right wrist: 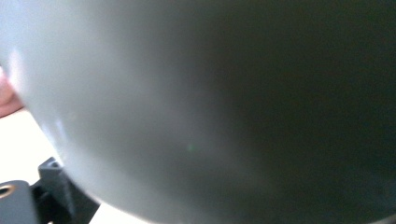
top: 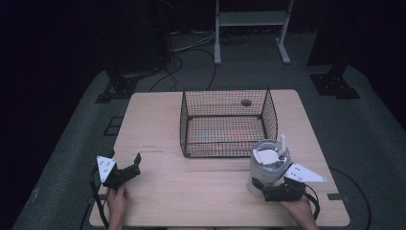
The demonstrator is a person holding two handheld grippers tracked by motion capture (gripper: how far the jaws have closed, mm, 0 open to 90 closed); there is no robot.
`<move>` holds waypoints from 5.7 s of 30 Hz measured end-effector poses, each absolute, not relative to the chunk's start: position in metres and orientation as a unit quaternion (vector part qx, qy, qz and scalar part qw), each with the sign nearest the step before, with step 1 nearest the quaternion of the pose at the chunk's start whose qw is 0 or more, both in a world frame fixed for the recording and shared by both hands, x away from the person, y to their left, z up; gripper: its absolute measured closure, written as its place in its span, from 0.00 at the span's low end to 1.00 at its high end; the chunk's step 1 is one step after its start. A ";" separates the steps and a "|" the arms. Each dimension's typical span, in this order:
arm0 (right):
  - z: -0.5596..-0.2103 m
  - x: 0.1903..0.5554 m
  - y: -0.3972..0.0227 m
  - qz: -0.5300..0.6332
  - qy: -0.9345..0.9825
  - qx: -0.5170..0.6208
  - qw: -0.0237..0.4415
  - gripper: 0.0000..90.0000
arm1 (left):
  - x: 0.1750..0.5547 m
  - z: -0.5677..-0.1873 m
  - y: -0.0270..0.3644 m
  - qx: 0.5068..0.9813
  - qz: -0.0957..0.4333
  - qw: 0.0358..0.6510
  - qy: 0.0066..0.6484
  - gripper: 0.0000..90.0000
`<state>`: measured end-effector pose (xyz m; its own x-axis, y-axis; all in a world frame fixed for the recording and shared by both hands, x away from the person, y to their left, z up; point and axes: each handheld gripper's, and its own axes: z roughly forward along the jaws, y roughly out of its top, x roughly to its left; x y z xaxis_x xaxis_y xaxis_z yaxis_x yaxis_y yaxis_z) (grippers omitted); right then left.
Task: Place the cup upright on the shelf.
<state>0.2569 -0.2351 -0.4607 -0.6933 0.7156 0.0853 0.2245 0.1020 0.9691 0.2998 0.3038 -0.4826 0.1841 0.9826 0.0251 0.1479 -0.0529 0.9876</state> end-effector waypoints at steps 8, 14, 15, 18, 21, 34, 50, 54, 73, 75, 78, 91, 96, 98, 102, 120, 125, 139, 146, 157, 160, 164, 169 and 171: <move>-0.461 0.255 -0.236 0.581 0.711 0.331 0.219 0.08 | 0.300 -0.483 0.303 0.590 0.423 0.494 0.478 0.00; -0.460 0.255 -0.236 0.577 0.715 0.327 0.221 0.09 | 0.300 -0.483 0.303 0.590 0.424 0.494 0.477 0.00; -0.459 0.255 -0.236 0.577 0.716 0.327 0.221 0.09 | 0.300 -0.483 0.303 0.590 0.424 0.495 0.477 0.00; -0.460 0.255 -0.237 0.578 0.715 0.323 0.223 0.09 | 0.300 -0.483 0.304 0.590 0.423 0.495 0.477 0.00; -0.460 0.255 -0.237 0.579 0.716 0.320 0.223 0.09 | 0.300 -0.483 0.304 0.590 0.423 0.495 0.477 0.00; -0.457 0.254 -0.236 0.594 0.709 0.310 0.218 0.09 | 0.299 -0.483 0.303 0.590 0.424 0.495 0.476 0.00; -0.411 0.270 -0.228 0.615 0.705 0.280 0.212 0.09 | 0.299 -0.483 0.304 0.590 0.424 0.495 0.477 0.00; -0.396 0.279 -0.224 0.618 0.706 0.275 0.210 0.09 | 0.299 -0.483 0.304 0.591 0.423 0.495 0.476 0.00; -0.338 0.325 -0.212 0.628 0.695 0.270 0.223 0.09 | 0.300 -0.483 0.303 0.590 0.425 0.495 0.476 0.00; -0.334 0.332 -0.210 0.629 0.693 0.272 0.225 0.09 | 0.300 -0.483 0.303 0.590 0.425 0.495 0.475 0.00; -0.329 0.343 -0.207 0.628 0.693 0.271 0.226 0.09 | 0.300 -0.483 0.303 0.591 0.426 0.495 0.474 0.00; -0.316 0.389 -0.188 0.628 0.690 0.277 0.228 0.09 | 0.300 -0.483 0.303 0.591 0.425 0.497 0.473 0.00; -0.319 0.404 -0.181 0.628 0.690 0.281 0.223 0.09 | 0.300 -0.483 0.303 0.590 0.425 0.498 0.473 0.00; -0.320 0.409 -0.179 0.625 0.692 0.282 0.226 0.09 | 0.300 -0.483 0.304 0.592 0.424 0.496 0.473 0.00; -0.324 0.420 -0.175 0.620 0.695 0.283 0.228 0.09 | 0.300 -0.483 0.303 0.591 0.424 0.497 0.473 0.00; -0.350 0.463 -0.160 0.604 0.707 0.301 0.212 0.09 | 0.300 -0.483 0.304 0.592 0.423 0.498 0.473 0.00; -0.361 0.472 -0.155 0.600 0.713 0.300 0.203 0.09 | 0.299 -0.483 0.303 0.593 0.422 0.499 0.470 0.00; -0.384 0.494 -0.144 0.587 0.730 0.301 0.179 0.09 | 0.299 -0.483 0.304 0.590 0.422 0.501 0.472 0.00; -0.399 0.502 -0.141 0.564 0.755 0.290 0.166 0.09 | 0.299 -0.483 0.304 0.590 0.422 0.502 0.471 0.00; -0.409 0.509 -0.131 0.542 0.781 0.281 0.133 0.09 | 0.300 -0.483 0.307 0.586 0.418 0.505 0.477 0.00; -0.411 0.512 -0.127 0.531 0.792 0.273 0.129 0.09 | 0.299 -0.483 0.306 0.587 0.418 0.504 0.475 0.00; -0.415 0.514 -0.122 0.524 0.799 0.268 0.125 0.09 | 0.299 -0.483 0.306 0.588 0.418 0.505 0.475 0.00; -0.419 0.516 -0.119 0.517 0.807 0.259 0.118 0.09 | 0.299 -0.483 0.305 0.589 0.418 0.505 0.472 0.00; -0.419 0.515 -0.118 0.517 0.809 0.253 0.121 0.09 | 0.299 -0.483 0.305 0.589 0.418 0.505 0.473 0.00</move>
